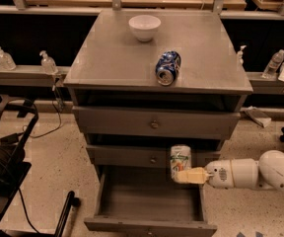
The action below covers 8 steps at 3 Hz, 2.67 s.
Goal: Pick 7up can from bottom drawer and place on counter
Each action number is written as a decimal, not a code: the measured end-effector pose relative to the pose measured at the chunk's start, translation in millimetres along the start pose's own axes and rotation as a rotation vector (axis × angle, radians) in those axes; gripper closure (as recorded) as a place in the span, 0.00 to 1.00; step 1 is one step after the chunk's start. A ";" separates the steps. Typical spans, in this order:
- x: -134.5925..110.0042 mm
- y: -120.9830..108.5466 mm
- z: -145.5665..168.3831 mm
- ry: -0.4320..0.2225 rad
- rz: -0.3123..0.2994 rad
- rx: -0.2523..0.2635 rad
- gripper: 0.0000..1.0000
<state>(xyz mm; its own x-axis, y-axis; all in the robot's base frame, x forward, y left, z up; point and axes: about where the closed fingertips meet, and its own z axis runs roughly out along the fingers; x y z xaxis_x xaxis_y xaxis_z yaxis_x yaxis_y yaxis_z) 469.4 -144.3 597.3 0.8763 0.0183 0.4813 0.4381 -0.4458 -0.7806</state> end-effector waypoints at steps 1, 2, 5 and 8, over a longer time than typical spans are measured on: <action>19.9 -30.6 -10.1 -0.010 -0.055 -0.059 1.00; 19.9 -30.6 -10.0 -0.010 -0.055 -0.058 1.00; 88.5 -76.4 -8.0 0.069 0.007 0.065 1.00; 133.4 -157.4 -12.2 -0.011 -0.057 0.130 1.00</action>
Offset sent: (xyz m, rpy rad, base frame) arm 0.0013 0.0037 0.0281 -0.0499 -0.0338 -0.0007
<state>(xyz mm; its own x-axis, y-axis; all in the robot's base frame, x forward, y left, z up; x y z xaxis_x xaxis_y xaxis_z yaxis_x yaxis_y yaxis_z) 514.9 -82.6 789.3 0.8509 0.0508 0.5228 0.5092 -0.3240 -0.7973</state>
